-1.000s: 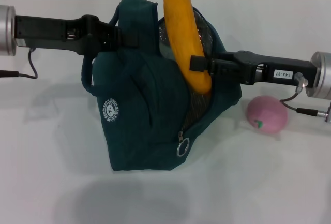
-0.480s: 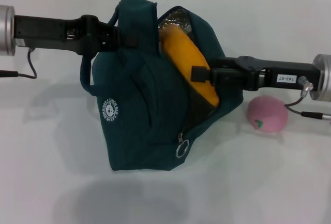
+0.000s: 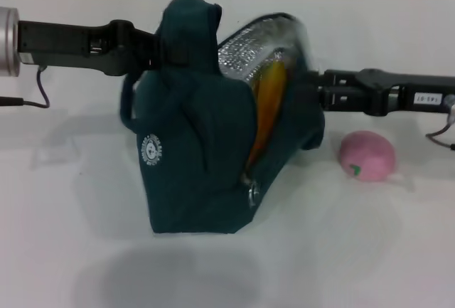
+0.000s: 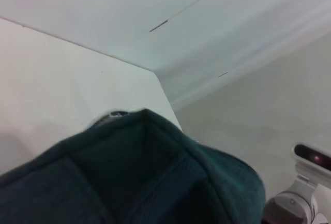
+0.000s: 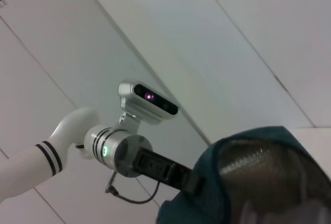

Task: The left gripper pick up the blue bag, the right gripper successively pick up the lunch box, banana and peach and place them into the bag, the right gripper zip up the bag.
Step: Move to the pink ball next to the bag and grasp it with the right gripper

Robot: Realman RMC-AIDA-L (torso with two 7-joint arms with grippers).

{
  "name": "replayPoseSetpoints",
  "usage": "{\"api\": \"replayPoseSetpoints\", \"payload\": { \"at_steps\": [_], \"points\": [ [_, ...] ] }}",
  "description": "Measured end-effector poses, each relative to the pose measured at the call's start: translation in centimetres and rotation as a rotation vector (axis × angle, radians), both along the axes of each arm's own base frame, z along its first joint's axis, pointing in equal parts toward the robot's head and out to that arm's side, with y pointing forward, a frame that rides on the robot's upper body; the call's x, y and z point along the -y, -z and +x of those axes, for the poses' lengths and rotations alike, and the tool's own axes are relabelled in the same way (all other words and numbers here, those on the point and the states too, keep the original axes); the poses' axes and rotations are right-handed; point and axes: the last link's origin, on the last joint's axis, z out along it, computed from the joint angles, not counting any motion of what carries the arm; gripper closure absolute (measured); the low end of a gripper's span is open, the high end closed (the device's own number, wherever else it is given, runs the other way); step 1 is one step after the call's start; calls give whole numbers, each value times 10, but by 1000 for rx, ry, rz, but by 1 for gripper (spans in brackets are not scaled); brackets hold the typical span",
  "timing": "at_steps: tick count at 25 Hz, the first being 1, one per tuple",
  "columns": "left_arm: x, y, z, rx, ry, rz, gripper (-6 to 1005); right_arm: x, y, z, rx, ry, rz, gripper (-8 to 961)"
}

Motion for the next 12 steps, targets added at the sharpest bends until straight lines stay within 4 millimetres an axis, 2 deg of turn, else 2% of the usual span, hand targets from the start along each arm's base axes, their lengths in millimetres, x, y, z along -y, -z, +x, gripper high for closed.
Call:
{"api": "replayPoseSetpoints", "payload": {
  "at_steps": [1, 2, 4, 7, 9, 12],
  "points": [
    [0, 0, -1, 0, -1, 0, 959, 0, 0, 0, 0, 0, 0, 144],
    [1, 0, -1, -1, -3, 0, 959, 0, -12, -3, -11, -26, 24, 144],
    [1, -1, -3, 0, -8, 1, 959, 0, -23, -4, -25, -41, 41, 144],
    [2, -1, -4, 1, -11, 2, 959, 3, -48, -1, -9, -28, 62, 145],
    [2, -1, -4, 2, -10, 3, 959, 5, -68, 7, 74, -5, 67, 146],
    [2, -1, -4, 3, -8, 4, 959, 5, -81, 18, 189, 16, 73, 146]
  ]
}}
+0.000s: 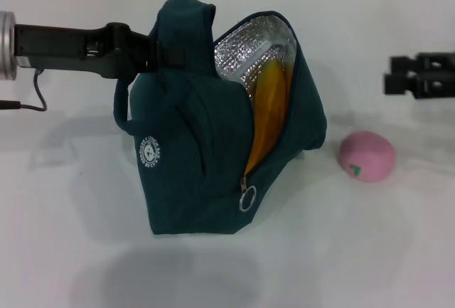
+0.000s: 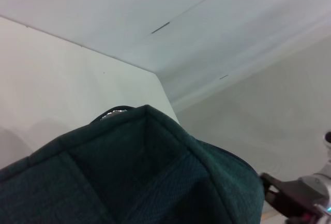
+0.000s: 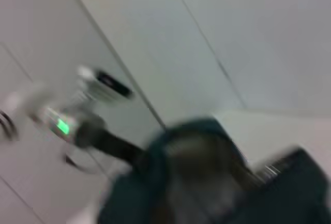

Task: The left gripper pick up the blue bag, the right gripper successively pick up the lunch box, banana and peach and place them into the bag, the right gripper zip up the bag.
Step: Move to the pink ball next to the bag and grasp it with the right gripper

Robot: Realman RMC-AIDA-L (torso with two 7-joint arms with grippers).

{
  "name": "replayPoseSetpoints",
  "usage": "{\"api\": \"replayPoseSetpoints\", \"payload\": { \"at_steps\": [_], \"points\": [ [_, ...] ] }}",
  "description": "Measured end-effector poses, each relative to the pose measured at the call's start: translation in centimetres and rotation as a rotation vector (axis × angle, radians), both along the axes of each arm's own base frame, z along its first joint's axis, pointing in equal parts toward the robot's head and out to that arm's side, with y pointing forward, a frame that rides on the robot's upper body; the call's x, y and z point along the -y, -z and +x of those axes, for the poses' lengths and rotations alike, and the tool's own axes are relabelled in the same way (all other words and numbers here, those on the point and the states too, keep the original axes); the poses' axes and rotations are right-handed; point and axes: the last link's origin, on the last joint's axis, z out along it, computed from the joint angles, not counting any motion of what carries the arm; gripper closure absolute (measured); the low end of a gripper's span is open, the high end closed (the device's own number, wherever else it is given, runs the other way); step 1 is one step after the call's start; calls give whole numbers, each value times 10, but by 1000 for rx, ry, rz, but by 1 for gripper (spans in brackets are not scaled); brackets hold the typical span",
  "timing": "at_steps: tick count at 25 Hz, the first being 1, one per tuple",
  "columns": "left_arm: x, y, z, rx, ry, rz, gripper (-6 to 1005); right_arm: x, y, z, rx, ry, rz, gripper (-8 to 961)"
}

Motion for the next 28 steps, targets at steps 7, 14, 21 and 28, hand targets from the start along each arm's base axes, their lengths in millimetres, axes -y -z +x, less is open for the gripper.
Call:
{"api": "replayPoseSetpoints", "payload": {
  "at_steps": [7, 14, 21, 28],
  "points": [
    [0, 1, 0, 2, 1, 0, 959, -4, -4, 45, 268, 98, 67, 148],
    [-3, -3, 2, 13, 4, 20, 959, -3, 24, 58, 361, 80, 93, 150],
    [-3, -3, 2, 13, 5, 22, 958, -6, 48, 61, 427, 66, 68, 152],
    [-3, -4, 1, 13, 0, 24, 958, -9, 66, 59, 474, 39, 52, 159]
  ]
}}
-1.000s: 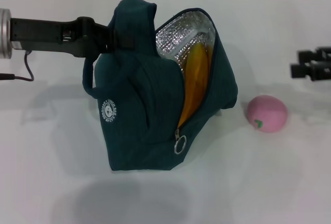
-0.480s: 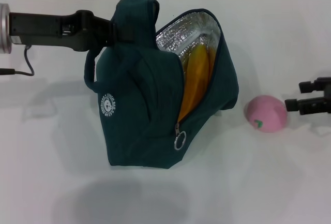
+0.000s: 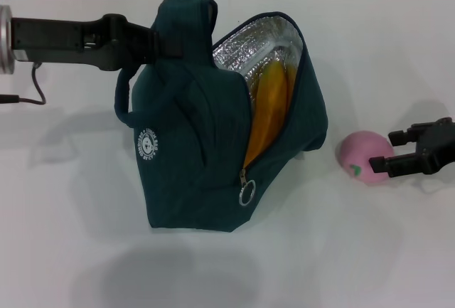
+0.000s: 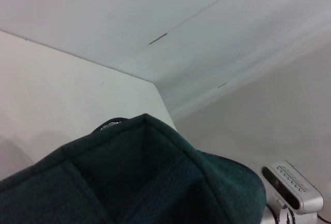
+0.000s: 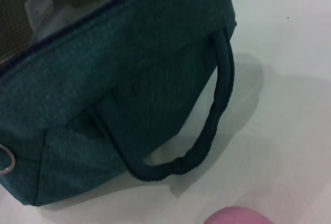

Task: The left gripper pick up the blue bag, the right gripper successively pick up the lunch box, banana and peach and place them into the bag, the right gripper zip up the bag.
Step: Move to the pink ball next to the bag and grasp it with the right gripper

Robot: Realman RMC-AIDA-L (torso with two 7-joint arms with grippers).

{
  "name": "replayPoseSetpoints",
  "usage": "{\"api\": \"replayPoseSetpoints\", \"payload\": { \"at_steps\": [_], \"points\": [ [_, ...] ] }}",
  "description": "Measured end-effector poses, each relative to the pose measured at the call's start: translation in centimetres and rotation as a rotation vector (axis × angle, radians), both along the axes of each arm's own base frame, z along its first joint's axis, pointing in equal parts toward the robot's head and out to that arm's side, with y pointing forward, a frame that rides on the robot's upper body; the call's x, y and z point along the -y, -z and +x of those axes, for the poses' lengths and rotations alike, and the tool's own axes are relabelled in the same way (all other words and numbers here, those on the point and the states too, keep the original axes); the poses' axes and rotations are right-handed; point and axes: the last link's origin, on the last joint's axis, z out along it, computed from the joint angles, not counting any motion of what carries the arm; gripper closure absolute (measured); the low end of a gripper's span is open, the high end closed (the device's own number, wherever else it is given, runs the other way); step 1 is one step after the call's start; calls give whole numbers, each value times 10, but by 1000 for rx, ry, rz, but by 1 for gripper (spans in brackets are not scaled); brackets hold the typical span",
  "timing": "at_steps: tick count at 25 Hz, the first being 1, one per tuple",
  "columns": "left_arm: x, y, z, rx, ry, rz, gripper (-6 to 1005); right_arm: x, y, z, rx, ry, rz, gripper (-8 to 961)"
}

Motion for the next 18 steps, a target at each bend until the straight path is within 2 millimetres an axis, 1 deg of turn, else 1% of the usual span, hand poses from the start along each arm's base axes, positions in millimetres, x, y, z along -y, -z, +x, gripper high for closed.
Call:
{"api": "replayPoseSetpoints", "payload": {
  "at_steps": [10, 15, 18],
  "points": [
    [1, 0, -2, -2, -1, 1, 958, 1, 13, -5, 46, -59, -29, 214],
    [1, 0, -2, -3, -1, 2, 958, 1, 13, -7, 40, -60, -31, 447],
    [1, 0, -2, -3, -2, 2, 958, 2, 11, -6, 38, -61, -22, 629]
  ]
}}
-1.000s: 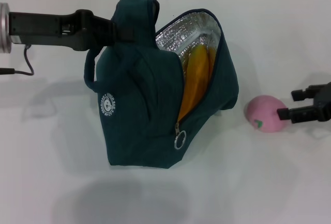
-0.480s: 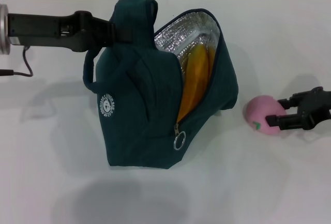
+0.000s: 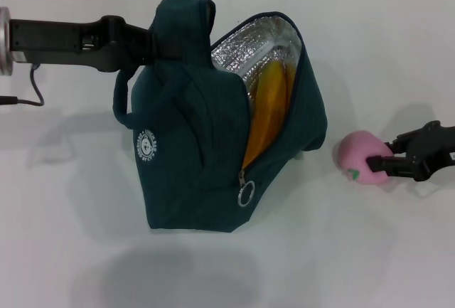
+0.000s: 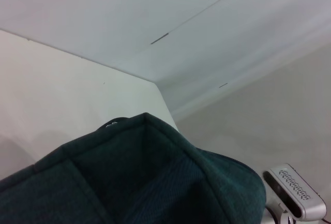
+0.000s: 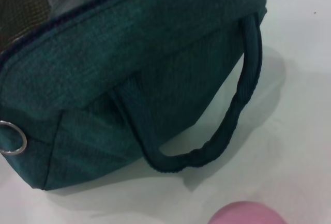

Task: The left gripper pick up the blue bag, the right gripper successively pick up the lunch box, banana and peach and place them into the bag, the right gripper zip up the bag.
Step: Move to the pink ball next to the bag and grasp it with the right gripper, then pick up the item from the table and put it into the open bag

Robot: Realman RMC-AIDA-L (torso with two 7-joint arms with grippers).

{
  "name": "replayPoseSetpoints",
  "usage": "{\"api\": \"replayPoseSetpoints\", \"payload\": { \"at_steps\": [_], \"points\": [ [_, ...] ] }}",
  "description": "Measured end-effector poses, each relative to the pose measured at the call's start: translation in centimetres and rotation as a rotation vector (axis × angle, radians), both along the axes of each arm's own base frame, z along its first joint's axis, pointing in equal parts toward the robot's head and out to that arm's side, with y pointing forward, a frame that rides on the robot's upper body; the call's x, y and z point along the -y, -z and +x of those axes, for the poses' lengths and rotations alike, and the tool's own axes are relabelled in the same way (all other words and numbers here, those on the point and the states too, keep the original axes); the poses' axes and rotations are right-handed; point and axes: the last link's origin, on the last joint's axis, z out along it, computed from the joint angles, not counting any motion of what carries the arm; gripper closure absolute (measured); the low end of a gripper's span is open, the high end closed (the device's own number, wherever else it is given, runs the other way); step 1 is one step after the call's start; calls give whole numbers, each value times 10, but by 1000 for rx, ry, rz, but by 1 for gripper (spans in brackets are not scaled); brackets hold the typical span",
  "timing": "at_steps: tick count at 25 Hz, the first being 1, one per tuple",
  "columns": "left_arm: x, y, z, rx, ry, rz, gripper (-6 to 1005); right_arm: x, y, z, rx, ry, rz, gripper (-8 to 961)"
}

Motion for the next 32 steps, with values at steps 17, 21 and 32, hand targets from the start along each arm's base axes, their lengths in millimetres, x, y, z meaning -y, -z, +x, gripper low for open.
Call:
{"api": "replayPoseSetpoints", "payload": {
  "at_steps": [17, 21, 32],
  "points": [
    [3, -1, -4, 2, -11, -6, 958, -2, -49, 6, -269, 66, 185, 770],
    [4, -1, -5, 4, -13, -6, 958, -1, -76, 7, -406, 65, 300, 788],
    [8, 4, -7, 20, -11, -9, 958, -21, -82, -60, -770, -158, 297, 868]
  ]
}}
